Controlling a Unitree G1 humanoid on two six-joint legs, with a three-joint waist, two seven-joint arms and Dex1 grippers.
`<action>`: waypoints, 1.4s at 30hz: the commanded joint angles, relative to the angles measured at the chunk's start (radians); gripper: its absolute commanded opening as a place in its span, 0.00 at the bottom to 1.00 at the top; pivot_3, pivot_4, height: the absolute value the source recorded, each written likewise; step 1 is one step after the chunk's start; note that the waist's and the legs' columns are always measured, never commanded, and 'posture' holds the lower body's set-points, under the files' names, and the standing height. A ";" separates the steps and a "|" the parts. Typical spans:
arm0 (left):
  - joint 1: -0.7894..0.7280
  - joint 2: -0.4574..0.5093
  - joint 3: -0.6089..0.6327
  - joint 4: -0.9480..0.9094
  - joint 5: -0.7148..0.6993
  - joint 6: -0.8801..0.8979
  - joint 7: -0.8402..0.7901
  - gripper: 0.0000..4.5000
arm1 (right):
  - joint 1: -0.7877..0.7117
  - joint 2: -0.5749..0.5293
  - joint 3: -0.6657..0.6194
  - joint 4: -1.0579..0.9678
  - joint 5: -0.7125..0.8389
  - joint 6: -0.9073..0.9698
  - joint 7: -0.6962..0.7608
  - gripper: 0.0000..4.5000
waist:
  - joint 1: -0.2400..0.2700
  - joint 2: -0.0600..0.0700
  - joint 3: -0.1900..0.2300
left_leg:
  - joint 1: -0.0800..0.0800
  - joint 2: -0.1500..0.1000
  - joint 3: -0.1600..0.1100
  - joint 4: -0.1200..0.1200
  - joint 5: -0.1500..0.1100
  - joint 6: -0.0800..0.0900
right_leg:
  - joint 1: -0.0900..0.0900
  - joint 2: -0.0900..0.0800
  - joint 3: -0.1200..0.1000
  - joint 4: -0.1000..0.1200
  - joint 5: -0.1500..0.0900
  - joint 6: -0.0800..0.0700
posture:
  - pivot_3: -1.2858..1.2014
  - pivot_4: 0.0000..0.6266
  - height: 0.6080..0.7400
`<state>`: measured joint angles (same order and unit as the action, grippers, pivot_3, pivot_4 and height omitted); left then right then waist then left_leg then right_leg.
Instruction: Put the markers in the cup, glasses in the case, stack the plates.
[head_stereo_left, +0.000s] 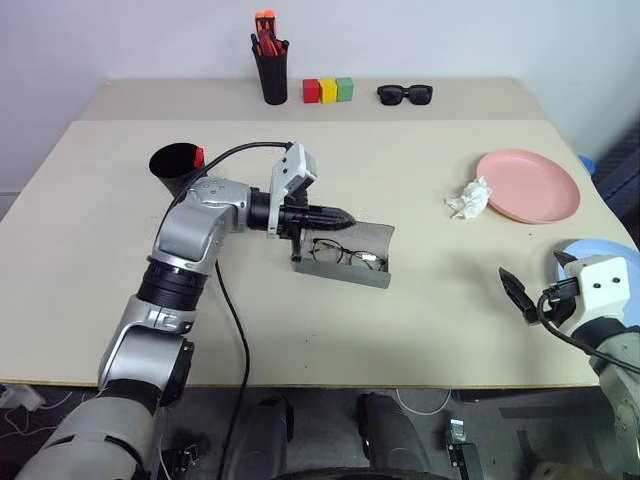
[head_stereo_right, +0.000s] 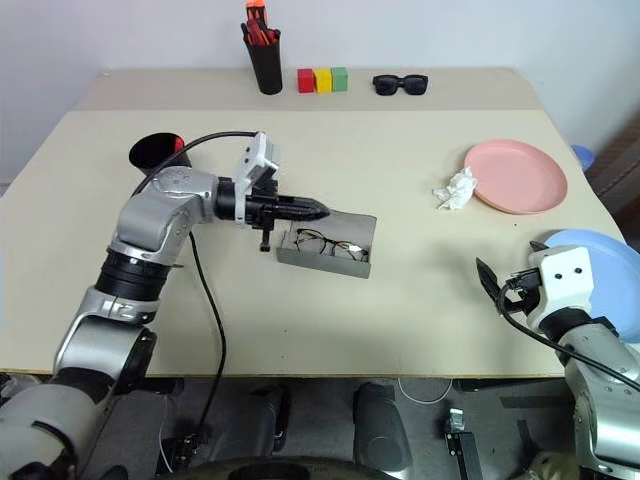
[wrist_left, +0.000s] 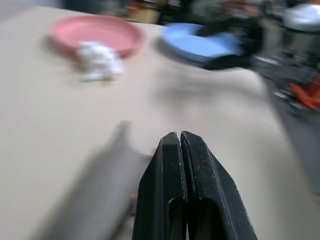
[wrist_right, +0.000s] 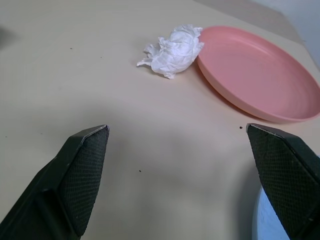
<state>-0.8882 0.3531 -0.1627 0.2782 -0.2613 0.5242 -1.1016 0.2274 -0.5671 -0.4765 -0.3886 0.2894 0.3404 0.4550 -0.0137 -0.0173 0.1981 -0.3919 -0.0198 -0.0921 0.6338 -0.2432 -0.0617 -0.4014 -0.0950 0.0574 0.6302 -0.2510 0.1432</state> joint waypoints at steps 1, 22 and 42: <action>-0.084 -0.039 -0.003 0.141 0.121 -0.149 0.189 0.01 | -0.009 0.011 -0.005 -0.019 0.012 -0.034 0.006 1.00 | 0.000 0.000 0.000 | 0.000 0.000 0.000 0.000 0.000 0.000 | 0.000 0.000 0.000 0.000 0.000 0.000 | 0.52 0.24 1.00; -0.309 -0.115 -0.113 0.702 0.294 -0.465 0.003 0.01 | 0.115 0.031 0.028 -0.212 0.176 -0.028 0.148 1.00 | -0.001 -0.001 0.000 | -0.001 0.000 0.000 -0.002 0.000 0.000 | 0.000 0.000 0.000 -0.001 -0.001 0.001 | 0.52 0.24 1.00; -0.366 -0.095 -0.087 0.797 0.306 -0.474 -0.159 0.01 | 0.165 -0.029 -0.020 -0.226 0.324 -0.020 0.300 1.00 | -0.001 -0.001 0.001 | -0.001 0.000 0.000 -0.001 0.000 0.000 | 0.000 0.000 0.000 -0.001 -0.001 0.002 | 0.52 0.24 1.00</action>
<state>-1.2251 0.2412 -0.2638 1.0968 0.0551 0.0393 -1.2229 0.3943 -0.5827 -0.4837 -0.5840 0.6037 0.3221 0.7623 -0.0143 -0.0183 0.1987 -0.3926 -0.0203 -0.0923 0.6326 -0.2436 -0.0614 -0.4011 -0.0950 0.0573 0.6291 -0.2519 0.1449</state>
